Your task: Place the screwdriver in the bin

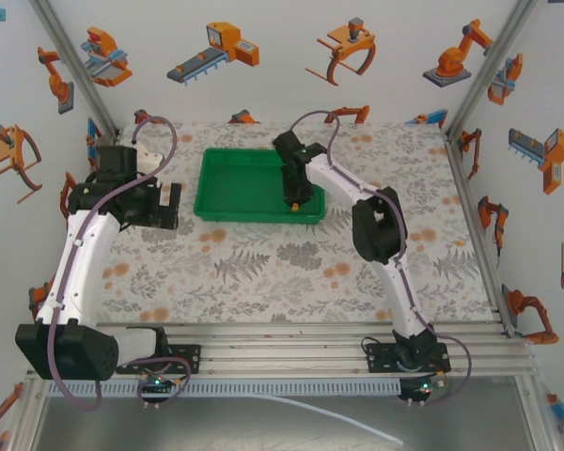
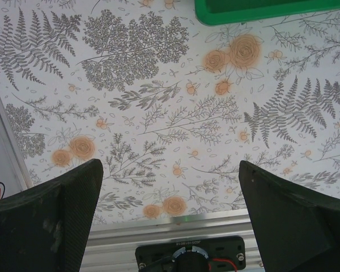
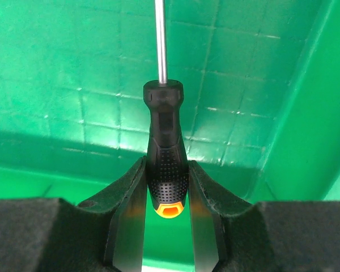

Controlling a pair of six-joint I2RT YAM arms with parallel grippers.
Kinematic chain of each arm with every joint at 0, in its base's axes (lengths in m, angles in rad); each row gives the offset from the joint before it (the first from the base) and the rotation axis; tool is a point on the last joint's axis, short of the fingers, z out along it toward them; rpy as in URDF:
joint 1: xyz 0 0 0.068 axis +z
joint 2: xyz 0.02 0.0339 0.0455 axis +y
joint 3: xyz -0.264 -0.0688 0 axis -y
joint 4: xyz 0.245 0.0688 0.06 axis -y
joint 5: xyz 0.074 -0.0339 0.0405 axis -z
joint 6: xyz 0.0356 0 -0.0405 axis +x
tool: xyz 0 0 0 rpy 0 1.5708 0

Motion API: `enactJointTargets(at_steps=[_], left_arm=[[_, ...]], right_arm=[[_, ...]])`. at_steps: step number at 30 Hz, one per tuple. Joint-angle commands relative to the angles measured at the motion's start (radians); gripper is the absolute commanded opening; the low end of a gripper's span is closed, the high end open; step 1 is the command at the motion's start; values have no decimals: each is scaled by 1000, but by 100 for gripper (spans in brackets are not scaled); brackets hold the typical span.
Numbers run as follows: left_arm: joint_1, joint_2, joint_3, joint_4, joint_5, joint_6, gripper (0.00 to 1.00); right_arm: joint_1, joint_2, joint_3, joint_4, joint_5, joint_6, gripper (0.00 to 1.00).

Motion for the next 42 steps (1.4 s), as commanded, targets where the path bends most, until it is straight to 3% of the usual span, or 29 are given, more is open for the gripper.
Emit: enactJointTargets(at_steps=[1,11,17,26,32,38,42], left_arm=[[-5,-4,29,-25,0,8,97],[-5,-3,25,-24,1,8,97],[-5,-3,24,-22,-8,10,97],[-3,-17,-1,18,-46,3,97],[1,-27,-24,66,-68,-27,97],[41,-35,-76,159,-83,-101,97],[96,-35,-120,235,-67,-182,97]], right_arm=[[-2,21,56,-24,-27,-26,30],[-9,44,73,-32,-45,-27,38],[-11,36,86,-35,-48,-27,48],[-12,-104,81,-36,71,-57,60],[-16,-351,-120,112,138,-73,67],[-42,-599,-389,232,197,-69,93],[-71,-773,-611,316,228,-71,99]])
